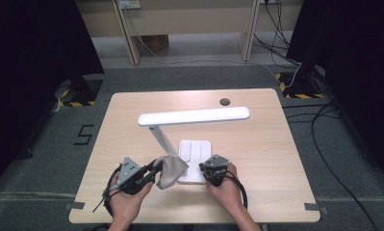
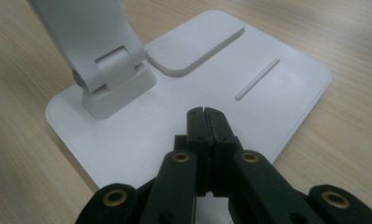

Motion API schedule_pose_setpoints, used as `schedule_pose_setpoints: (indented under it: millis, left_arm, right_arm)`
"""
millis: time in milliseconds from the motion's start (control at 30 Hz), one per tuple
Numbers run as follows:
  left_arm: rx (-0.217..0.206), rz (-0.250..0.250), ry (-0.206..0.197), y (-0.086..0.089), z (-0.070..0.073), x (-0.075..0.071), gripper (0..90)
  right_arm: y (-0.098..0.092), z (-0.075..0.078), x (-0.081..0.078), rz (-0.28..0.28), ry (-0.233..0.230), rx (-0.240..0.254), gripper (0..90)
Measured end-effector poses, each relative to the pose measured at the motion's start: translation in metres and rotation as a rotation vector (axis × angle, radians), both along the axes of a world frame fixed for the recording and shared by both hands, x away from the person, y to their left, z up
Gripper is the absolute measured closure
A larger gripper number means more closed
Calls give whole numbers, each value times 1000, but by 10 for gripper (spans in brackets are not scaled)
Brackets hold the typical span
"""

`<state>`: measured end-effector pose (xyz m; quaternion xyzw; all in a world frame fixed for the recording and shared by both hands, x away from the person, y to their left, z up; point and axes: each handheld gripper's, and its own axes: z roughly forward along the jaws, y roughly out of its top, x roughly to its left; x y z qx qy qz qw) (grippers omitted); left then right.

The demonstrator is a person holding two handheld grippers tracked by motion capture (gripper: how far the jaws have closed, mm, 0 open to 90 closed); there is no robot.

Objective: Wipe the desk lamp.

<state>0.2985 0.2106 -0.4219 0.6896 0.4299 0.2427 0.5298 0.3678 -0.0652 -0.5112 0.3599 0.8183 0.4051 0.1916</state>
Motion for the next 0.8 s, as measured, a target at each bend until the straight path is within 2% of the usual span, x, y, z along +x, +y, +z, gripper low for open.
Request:
schedule_pose_setpoints:
  millis: [233,467,600,800]
  left_arm:
    - [-37,53,-67,19,25,4,788]
    - [-39,120,-84,47,35,7,788]
    - [-48,121,-113,49,45,8,788]
    - [-62,106,-177,45,63,8,789]
  right_arm:
    - [0,0,0,1,4,-4,900]
    - [0,1,1,5,2,-9,900]
    - [0,1,1,5,1,-8,900]
    - [0,1,0,1,4,-6,900]
